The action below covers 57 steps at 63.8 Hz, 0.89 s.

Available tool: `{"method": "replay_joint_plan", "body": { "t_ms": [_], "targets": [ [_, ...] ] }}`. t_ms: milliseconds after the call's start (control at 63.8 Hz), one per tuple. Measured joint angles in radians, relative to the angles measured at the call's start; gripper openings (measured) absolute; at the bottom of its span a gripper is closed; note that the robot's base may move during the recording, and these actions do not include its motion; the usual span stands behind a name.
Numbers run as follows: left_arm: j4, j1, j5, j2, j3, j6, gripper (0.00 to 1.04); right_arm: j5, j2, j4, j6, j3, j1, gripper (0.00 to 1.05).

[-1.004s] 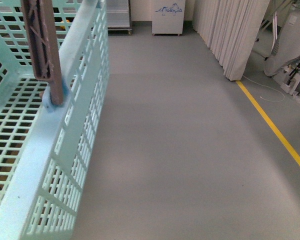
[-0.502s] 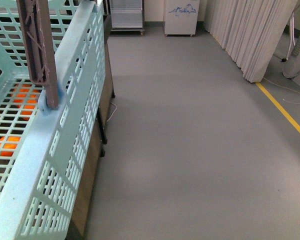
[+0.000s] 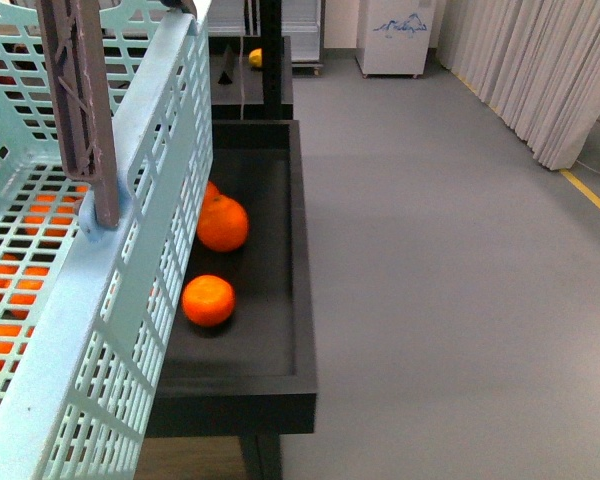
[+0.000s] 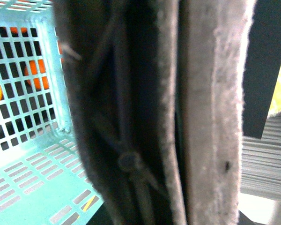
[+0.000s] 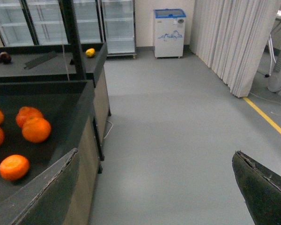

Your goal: Pick lemon and mango into basket

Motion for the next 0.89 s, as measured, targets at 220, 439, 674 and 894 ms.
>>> {"method": "replay_joint_plan", "body": {
  "t_ms": [220,439,674,894],
  "targets": [
    [0.000,0.000,0.000,0.000,0.000,0.000,0.15,-0.003,0.000,0.000,0.000,0.000,0.000,0.96],
    [0.000,0.000,0.000,0.000,-0.001,0.001,0.15,-0.003,0.000,0.000,0.000,0.000,0.000,0.96],
    [0.000,0.000,0.000,0.000,-0.002,0.000,0.15,0.000,0.000,0.000,0.000,0.000,0.000,0.96],
    [0.000,0.000,0.000,0.000,-0.002,0.001,0.15,-0.003,0.000,0.000,0.000,0.000,0.000,0.96]
  ]
}}
